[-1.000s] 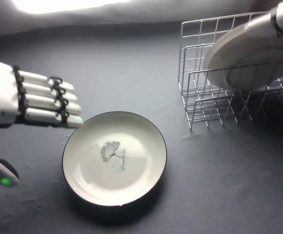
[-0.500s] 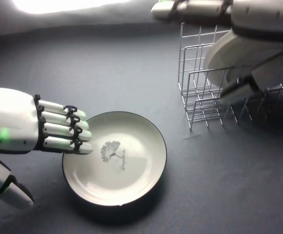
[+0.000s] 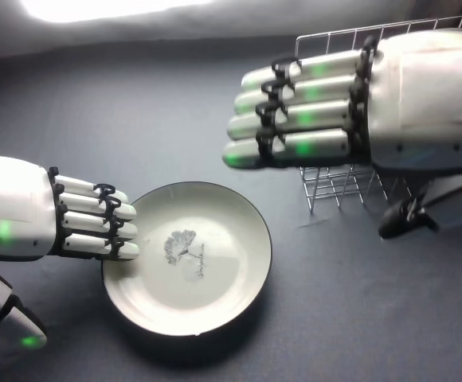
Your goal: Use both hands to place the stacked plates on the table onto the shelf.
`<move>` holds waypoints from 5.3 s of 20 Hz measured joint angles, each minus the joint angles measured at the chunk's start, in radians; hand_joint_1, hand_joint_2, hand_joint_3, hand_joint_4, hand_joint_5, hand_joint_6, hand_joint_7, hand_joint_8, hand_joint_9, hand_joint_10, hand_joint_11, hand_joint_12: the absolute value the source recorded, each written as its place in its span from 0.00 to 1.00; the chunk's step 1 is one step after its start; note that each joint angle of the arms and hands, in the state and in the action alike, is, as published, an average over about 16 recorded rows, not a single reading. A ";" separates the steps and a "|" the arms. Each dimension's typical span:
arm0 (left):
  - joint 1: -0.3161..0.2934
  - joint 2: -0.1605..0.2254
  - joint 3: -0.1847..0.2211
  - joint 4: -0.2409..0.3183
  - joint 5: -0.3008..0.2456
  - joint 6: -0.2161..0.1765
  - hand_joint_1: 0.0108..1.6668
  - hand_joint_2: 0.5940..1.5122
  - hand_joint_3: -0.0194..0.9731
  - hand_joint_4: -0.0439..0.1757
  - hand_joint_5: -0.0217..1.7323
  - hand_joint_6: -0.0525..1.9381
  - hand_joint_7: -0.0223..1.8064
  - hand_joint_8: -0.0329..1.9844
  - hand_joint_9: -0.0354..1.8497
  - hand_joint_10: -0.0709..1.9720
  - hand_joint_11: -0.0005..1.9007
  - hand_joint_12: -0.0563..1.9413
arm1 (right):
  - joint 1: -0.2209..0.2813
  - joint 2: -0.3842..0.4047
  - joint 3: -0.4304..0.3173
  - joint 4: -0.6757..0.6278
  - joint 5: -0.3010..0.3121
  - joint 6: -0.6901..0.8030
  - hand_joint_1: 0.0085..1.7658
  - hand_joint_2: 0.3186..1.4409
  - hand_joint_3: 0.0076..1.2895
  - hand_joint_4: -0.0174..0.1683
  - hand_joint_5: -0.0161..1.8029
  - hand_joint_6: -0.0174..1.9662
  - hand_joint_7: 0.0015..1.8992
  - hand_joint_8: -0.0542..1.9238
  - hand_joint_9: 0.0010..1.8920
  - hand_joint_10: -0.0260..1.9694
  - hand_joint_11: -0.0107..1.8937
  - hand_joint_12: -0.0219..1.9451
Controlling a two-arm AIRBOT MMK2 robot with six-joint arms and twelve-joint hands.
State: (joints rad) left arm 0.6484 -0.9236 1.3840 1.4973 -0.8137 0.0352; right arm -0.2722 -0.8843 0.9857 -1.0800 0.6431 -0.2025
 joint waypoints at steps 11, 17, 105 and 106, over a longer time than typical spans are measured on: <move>0.071 -0.007 0.002 -0.008 0.030 -0.001 0.00 0.53 0.02 0.17 0.01 0.02 0.01 0.02 0.01 0.02 0.01 0.04 | -0.062 0.031 -0.071 -0.062 0.004 0.000 0.68 0.50 0.00 0.12 0.02 0.02 0.01 0.04 0.01 0.01 0.02 0.02; 0.098 -0.012 0.006 -0.019 0.035 -0.003 0.00 0.53 0.02 0.16 0.00 0.01 0.01 0.01 0.01 0.02 0.01 0.04 | -0.084 -0.006 -0.073 -0.060 -0.047 0.000 0.71 0.55 0.00 0.11 0.02 0.02 0.01 0.04 0.01 0.01 0.02 0.05; -0.251 0.219 -0.033 0.129 -0.041 -0.092 0.00 0.53 0.02 0.19 0.02 0.03 0.02 0.02 0.03 0.04 0.01 0.03 | 0.001 -0.301 0.034 0.441 -0.210 -0.038 0.77 0.59 0.00 0.08 0.50 0.59 0.52 0.42 0.54 0.60 0.48 0.80; -0.255 0.221 -0.033 0.134 -0.042 -0.095 0.00 0.53 0.02 0.19 0.02 0.03 0.02 0.02 0.03 0.04 0.01 0.03 | 0.004 -0.296 0.033 0.468 -0.203 -0.038 0.77 0.59 0.00 0.08 0.49 0.59 0.52 0.42 0.54 0.60 0.48 0.80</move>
State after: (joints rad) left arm 0.3935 -0.7022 1.3512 1.6317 -0.8553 -0.0602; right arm -0.2678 -1.1806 1.0187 -0.6121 0.4396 -0.2405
